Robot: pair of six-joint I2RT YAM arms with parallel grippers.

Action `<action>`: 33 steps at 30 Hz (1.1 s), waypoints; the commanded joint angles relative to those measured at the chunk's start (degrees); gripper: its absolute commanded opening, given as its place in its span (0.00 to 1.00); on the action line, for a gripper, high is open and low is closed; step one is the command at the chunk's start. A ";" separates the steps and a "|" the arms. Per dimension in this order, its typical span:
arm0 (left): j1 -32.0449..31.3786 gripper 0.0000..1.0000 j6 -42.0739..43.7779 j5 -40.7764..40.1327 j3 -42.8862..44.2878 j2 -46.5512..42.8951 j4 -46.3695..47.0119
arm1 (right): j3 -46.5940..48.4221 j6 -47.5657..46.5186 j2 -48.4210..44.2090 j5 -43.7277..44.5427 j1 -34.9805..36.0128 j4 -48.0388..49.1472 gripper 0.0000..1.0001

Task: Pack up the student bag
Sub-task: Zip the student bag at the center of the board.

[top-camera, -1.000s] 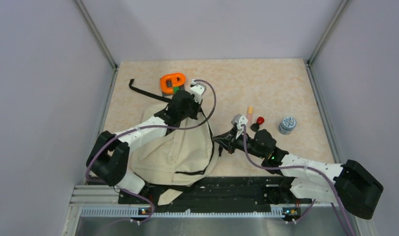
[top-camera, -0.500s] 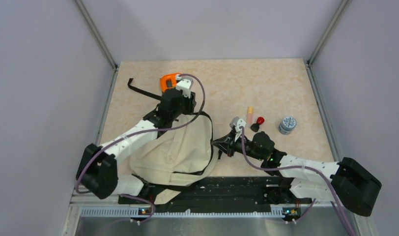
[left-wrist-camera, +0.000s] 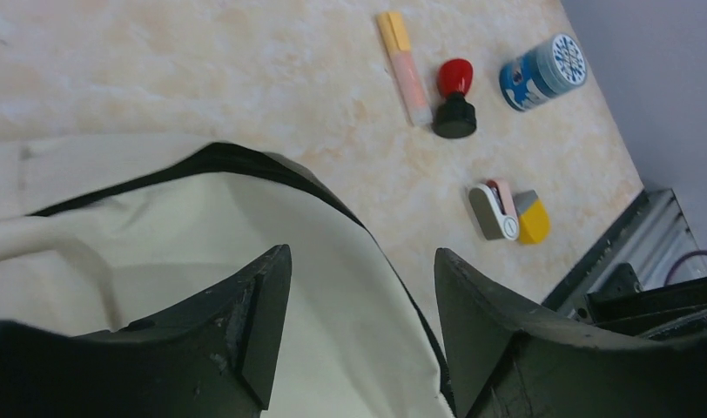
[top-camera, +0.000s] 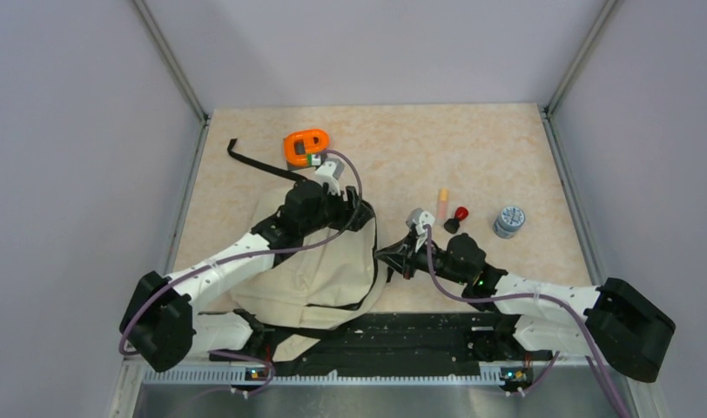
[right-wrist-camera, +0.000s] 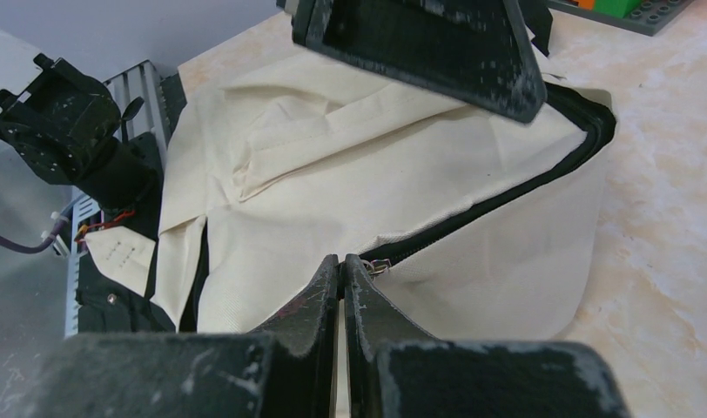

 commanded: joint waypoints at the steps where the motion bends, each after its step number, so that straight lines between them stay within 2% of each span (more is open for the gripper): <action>1: -2.51 0.67 -4.86 5.21 0.25 3.39 4.40 | 0.25 0.13 -0.20 -1.54 1.00 3.40 0.00; 7: -4.26 0.68 -3.74 4.90 3.16 8.59 0.12 | 0.21 -0.11 -0.45 -1.45 1.01 2.66 0.00; 9: -4.71 0.63 -3.41 4.40 3.67 9.40 -0.93 | 0.22 -0.45 -0.52 -1.24 0.99 2.47 0.00; 11: -5.07 0.54 -3.30 4.25 3.93 9.72 -1.26 | 0.25 -0.62 -0.43 -1.10 0.99 2.32 0.00; 14: -5.30 0.31 -3.35 4.75 4.34 10.03 -0.88 | 0.41 -1.00 -0.17 -1.06 0.99 2.24 0.00; 19: -5.31 0.03 -3.40 5.41 5.60 10.44 -0.34 | 0.80 -1.80 -0.13 -0.63 1.02 1.02 0.00; 20: -5.31 0.00 -3.33 5.33 5.85 10.37 -0.24 | 0.90 -2.04 -0.10 -0.55 1.01 0.60 0.00; 26: -5.22 0.00 -0.92 3.16 8.02 9.59 -0.35 | 1.66 -3.17 0.04 -3.23 1.37 -1.05 0.00; 33: -4.16 0.00 1.44 -2.01 11.89 8.88 -0.92 | 1.85 -3.70 0.95 -5.07 4.97 -0.93 0.00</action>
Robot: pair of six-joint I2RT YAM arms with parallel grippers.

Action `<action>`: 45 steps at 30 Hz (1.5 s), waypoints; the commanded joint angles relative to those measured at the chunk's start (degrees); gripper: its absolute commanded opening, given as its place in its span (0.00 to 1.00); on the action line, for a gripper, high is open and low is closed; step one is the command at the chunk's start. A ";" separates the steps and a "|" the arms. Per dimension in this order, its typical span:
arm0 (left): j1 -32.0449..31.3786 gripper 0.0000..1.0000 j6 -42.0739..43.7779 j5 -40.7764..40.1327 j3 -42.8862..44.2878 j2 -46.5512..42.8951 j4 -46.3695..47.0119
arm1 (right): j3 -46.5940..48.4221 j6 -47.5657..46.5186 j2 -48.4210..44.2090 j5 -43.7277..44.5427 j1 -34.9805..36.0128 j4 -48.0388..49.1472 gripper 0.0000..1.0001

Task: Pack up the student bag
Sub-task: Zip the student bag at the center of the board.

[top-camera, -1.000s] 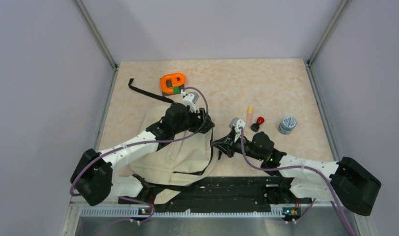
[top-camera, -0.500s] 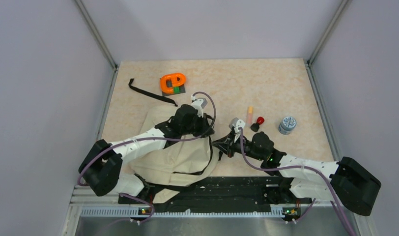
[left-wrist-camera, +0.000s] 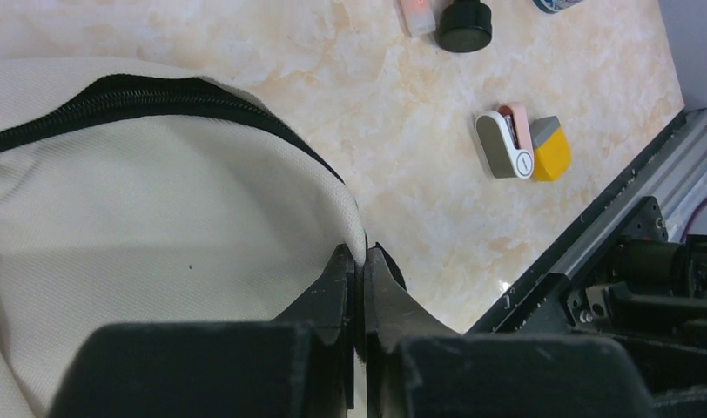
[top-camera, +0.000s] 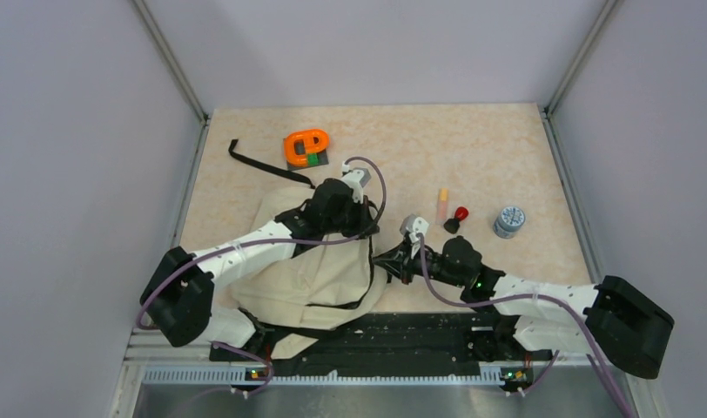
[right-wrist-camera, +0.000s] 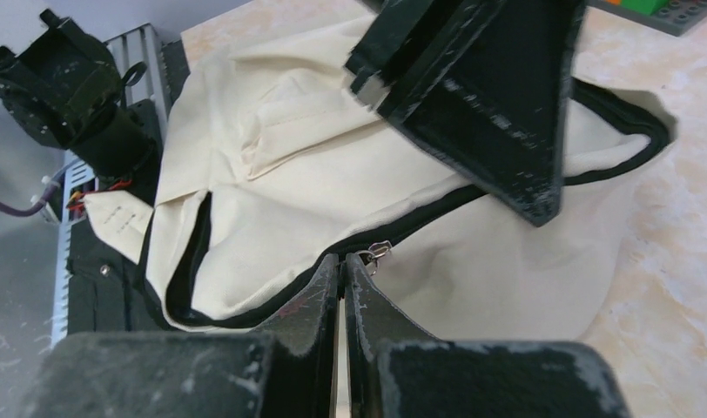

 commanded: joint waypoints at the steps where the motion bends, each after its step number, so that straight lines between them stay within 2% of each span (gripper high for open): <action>1: 1.52 0.00 3.25 -5.59 5.77 -1.58 7.67 | 1.68 -0.07 0.89 -5.17 4.12 1.06 0.00; 12: 6.52 0.00 4.59 -5.34 12.51 1.36 8.90 | 1.98 1.96 6.86 -4.86 9.39 5.89 0.00; 18: 11.62 0.00 0.09 -6.16 10.89 1.57 15.37 | 3.07 3.89 12.81 -3.68 11.91 10.14 0.00; 24: 13.23 0.00 1.54 -11.61 9.26 0.07 16.60 | 4.68 5.14 16.06 -1.79 13.18 12.10 0.00; 26: 13.25 0.08 3.13 -11.04 8.70 -0.81 15.62 | 4.49 5.48 15.36 2.35 13.21 11.36 0.00; 30: 13.21 0.44 6.79 -6.97 6.28 -3.85 12.26 | 4.52 4.37 11.55 8.90 13.19 6.71 0.00; 33: 13.18 0.58 6.98 -4.02 3.53 -7.47 8.14 | 4.71 2.37 7.38 11.92 13.25 1.98 0.00; 36: 12.75 0.64 6.27 0.30 -0.49 -12.06 5.83 | 4.92 0.40 3.68 14.39 13.19 -2.29 0.00; 40: 10.53 0.66 5.19 4.66 -5.48 -16.01 2.01 | 5.59 -1.66 -0.35 18.04 13.13 -6.91 0.00; 45: 7.97 0.71 0.95 11.33 -9.71 -17.16 3.09 | 5.94 -2.35 -2.49 18.66 13.11 -8.71 0.00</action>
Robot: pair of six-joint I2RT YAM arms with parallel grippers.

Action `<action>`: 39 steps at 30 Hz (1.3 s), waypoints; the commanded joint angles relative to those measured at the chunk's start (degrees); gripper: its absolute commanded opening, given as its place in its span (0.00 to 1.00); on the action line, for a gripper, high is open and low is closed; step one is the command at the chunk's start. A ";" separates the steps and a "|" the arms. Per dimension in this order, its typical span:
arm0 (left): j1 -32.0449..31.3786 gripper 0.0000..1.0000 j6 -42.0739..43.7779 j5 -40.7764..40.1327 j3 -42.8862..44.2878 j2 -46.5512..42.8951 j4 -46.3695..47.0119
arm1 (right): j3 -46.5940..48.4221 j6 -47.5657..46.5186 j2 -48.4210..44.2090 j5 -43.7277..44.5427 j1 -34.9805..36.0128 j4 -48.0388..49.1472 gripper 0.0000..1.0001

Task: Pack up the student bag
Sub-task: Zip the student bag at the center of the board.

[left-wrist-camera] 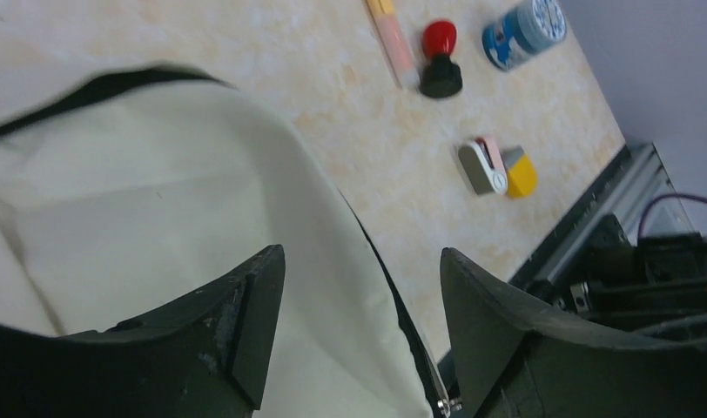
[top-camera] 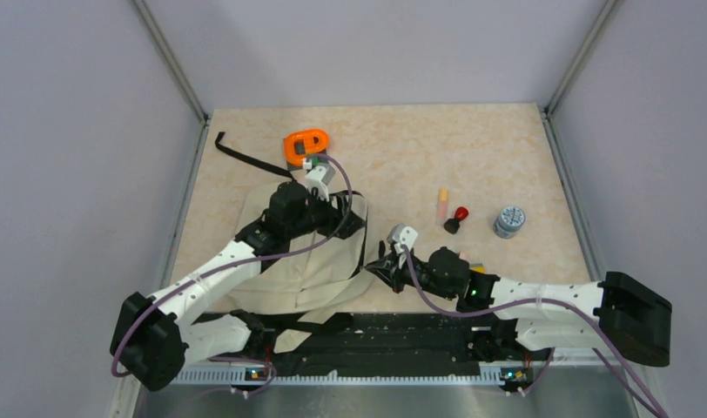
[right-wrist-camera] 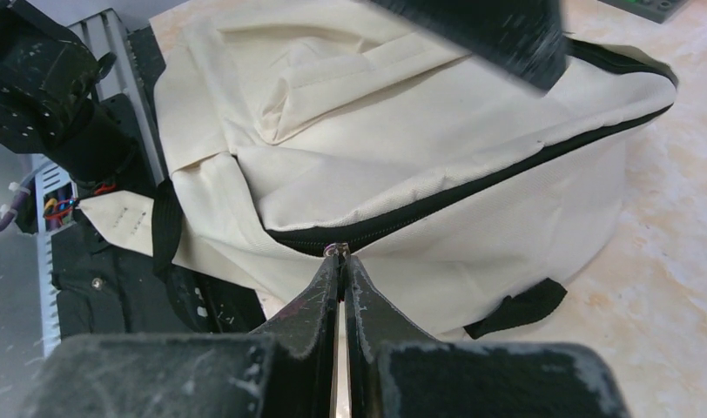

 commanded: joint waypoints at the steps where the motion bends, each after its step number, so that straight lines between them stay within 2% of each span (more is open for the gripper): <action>1: -2.04 0.71 -3.58 7.16 -3.06 -0.94 1.02 | 1.94 -1.67 -2.30 2.35 0.64 -1.38 0.00; 9: -4.11 0.71 -4.76 10.48 -3.20 2.91 2.73 | 1.30 -0.65 -1.74 1.62 0.65 -0.64 0.00; 14: -6.08 0.68 -2.82 8.40 -0.73 6.77 -1.74 | 1.33 -0.85 -1.88 1.71 0.64 -0.73 0.00; 16: -6.89 0.61 -2.36 7.84 -0.13 8.05 -2.81 | 1.48 -1.03 -1.98 1.65 0.64 -0.89 0.00; 18: -7.37 0.41 -2.46 8.87 0.45 9.30 -2.75 | 1.59 -1.20 -2.22 1.52 0.64 -1.13 0.00; 23: -8.08 0.07 -5.00 13.03 2.32 12.83 -0.02 | 2.37 -1.59 -2.14 0.75 0.65 -2.24 0.00; 25: -8.37 0.00 -6.44 14.13 2.55 13.94 3.89 | 3.34 -1.59 -1.68 -0.14 0.71 -3.30 0.00; 28: -8.53 0.00 -7.69 13.66 3.54 15.19 7.13 | 4.24 -0.86 -0.08 -2.80 0.69 -2.84 0.00; 33: -8.49 0.00 -5.46 7.97 6.96 15.64 8.43 | 4.50 2.44 3.34 -8.41 1.13 2.00 0.00; 39: -8.39 0.00 -3.06 2.44 10.74 16.75 10.86 | 6.24 3.32 7.59 -8.65 4.35 3.74 0.00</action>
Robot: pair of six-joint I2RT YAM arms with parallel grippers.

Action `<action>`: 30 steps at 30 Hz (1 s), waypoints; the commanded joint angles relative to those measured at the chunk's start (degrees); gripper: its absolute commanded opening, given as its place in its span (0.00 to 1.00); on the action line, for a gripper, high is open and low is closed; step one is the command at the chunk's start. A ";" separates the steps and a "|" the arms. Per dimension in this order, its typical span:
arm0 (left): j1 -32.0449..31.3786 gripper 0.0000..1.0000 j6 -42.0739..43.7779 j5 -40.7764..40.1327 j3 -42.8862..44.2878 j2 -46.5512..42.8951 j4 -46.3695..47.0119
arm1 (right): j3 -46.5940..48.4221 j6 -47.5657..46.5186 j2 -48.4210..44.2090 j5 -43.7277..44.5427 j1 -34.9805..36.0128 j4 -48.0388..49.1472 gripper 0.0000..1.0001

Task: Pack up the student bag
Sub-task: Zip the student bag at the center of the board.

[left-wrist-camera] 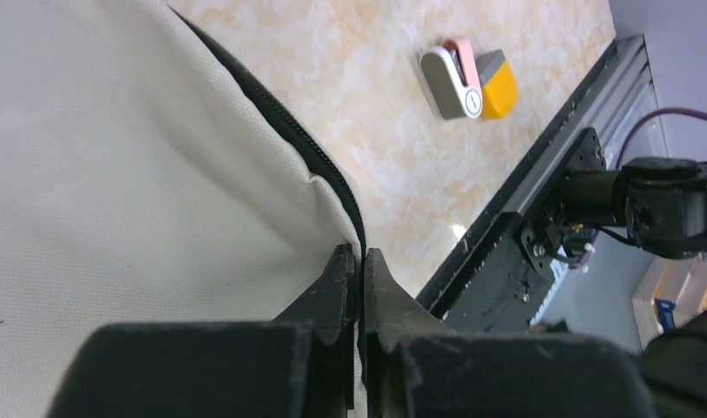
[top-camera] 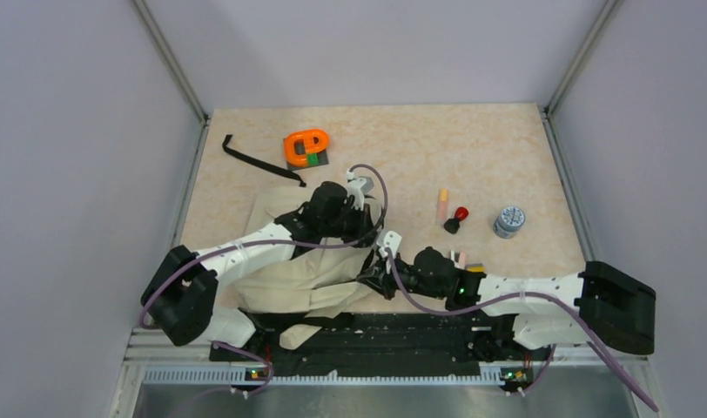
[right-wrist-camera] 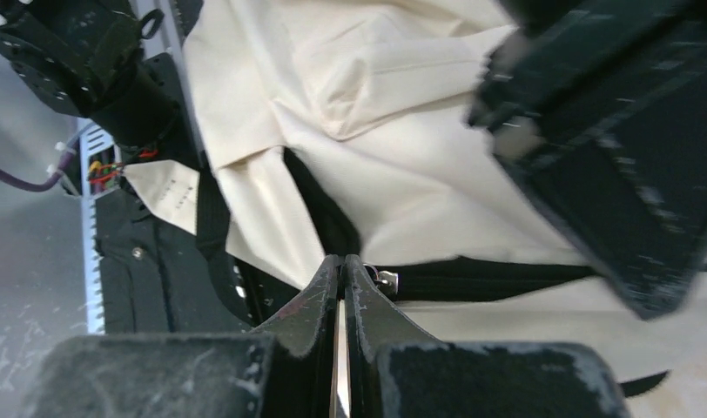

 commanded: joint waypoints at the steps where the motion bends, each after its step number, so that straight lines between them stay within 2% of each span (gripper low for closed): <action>1: -0.04 0.00 1.87 -5.97 6.85 0.53 12.51 | 3.89 2.10 2.50 -3.74 3.83 5.04 0.00; 8: 0.72 0.00 1.55 -12.10 8.21 1.84 18.03 | 5.62 2.47 6.34 -2.84 6.15 6.82 0.00; 13: 1.78 0.00 0.15 -21.43 7.12 0.96 23.18 | 6.08 3.13 8.52 -0.91 6.45 7.18 0.00; 18: 4.01 0.00 0.16 -30.25 5.18 -0.61 26.44 | 4.96 2.82 6.24 4.39 6.39 6.16 0.00; 22: 6.01 0.00 0.02 -32.76 4.92 -1.61 26.94 | 4.90 0.94 4.81 7.40 6.43 5.21 0.00; 25: 6.35 0.00 1.12 -30.44 4.92 -2.62 26.82 | 5.00 -0.31 4.57 9.06 6.11 5.48 0.00; 27: 6.38 0.12 2.64 -26.87 5.23 -3.68 24.62 | 4.62 -0.30 4.23 9.19 5.39 6.17 0.00; 30: 6.35 0.38 4.92 -23.24 5.31 -6.82 18.44 | 3.42 -0.24 4.13 8.67 4.53 7.35 0.00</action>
